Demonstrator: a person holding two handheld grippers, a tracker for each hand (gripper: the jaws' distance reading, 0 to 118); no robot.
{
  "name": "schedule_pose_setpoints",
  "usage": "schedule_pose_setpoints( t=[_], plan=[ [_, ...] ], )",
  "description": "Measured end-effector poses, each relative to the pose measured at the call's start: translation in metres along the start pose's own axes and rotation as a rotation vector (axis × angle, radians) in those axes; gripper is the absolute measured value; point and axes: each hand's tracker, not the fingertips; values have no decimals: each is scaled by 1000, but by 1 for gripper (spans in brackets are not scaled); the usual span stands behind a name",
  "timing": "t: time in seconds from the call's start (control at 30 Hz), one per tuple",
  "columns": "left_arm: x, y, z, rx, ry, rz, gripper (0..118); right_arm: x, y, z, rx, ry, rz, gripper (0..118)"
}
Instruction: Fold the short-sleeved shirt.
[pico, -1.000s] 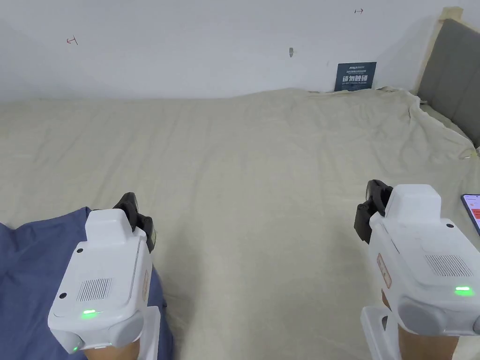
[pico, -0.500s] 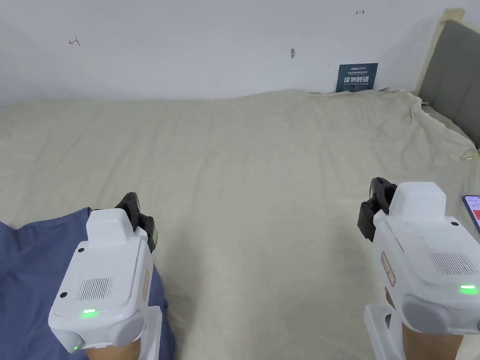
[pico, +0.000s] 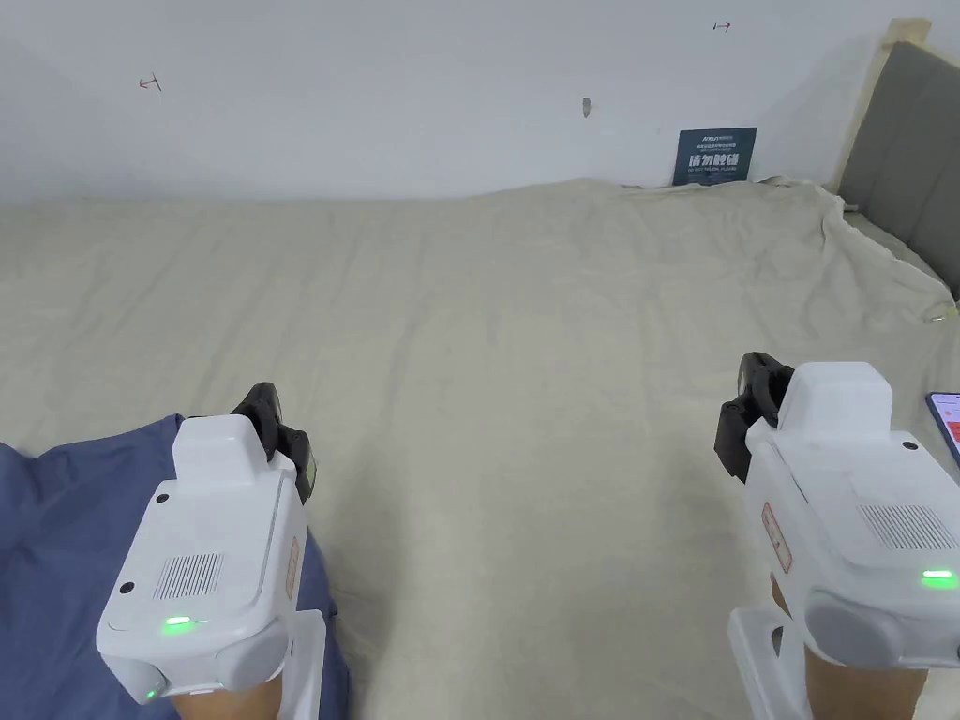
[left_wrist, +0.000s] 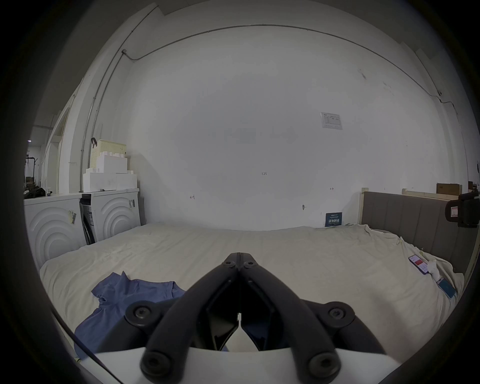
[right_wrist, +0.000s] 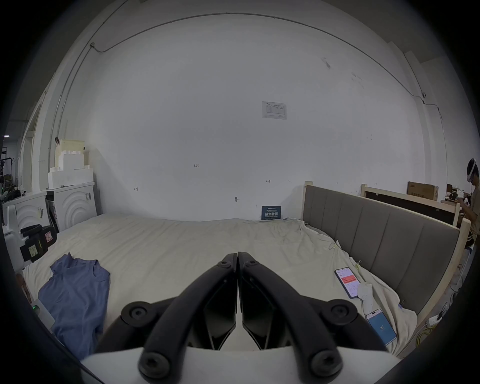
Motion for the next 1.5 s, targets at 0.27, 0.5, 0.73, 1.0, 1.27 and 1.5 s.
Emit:
schedule_pose_setpoints(
  t=[0.27, 0.5, 0.73, 1.0, 1.27, 1.5],
  plan=[
    [-20, 2, 0, 7, 45, 1, 0, -20, 8, -9, 16, 42, 21, 0],
    [-68, 5, 10, 15, 158, -5, 0, -67, 19, -25, 45, 152, 36, 0],
    [-131, 6, 36, 6, 301, -6, 0, -133, 26, -35, 59, 294, 54, 0],
    [-192, 5, 74, -10, 445, -20, 0, -204, 29, -30, 56, 440, 58, 0],
    [-224, 0, 101, -33, 529, -37, 0, -240, 22, -27, 39, 524, 55, 0],
    [-233, 0, 104, -43, 545, -38, 0, -246, 22, -23, 30, 538, 62, 0]
  ],
)
